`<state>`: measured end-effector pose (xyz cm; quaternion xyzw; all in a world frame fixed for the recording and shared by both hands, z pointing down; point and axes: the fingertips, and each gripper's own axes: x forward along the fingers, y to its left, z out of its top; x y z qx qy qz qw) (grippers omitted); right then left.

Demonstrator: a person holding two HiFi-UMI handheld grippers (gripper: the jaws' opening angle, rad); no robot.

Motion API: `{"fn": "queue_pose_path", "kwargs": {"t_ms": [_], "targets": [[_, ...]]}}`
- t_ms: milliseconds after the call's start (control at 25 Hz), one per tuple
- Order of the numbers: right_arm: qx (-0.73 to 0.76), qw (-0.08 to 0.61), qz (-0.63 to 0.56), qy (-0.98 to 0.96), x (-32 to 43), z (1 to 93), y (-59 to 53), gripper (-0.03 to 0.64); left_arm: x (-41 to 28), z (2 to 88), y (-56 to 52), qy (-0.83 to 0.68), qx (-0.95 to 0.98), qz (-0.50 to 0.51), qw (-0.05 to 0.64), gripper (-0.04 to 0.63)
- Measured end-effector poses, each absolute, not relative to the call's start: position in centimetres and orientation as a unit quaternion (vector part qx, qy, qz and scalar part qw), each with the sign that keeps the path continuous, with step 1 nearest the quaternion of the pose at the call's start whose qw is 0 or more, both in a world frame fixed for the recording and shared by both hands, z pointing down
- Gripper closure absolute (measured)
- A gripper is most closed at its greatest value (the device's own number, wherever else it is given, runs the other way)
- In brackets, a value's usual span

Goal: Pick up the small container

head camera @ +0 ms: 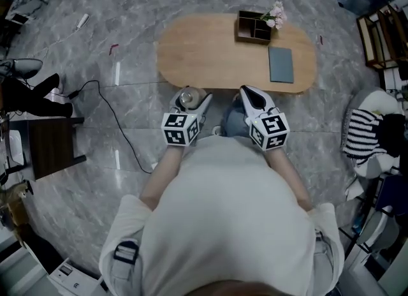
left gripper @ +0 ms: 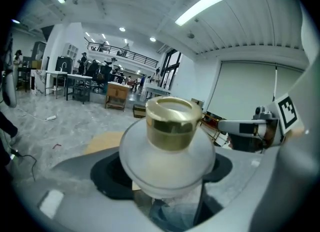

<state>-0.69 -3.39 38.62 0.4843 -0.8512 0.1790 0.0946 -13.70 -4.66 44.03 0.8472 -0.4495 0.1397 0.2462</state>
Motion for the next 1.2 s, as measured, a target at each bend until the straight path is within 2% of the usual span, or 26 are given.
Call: {"fn": "queue_pose_path", "kwargs": {"t_ms": [1200], "targets": [[0.487,0.107,0.151,-0.853,-0.3,38.3,-3.4,0.620,-14.5,42.8,-5.3,-0.469,0.843,0.113,0.239,0.239]]}}
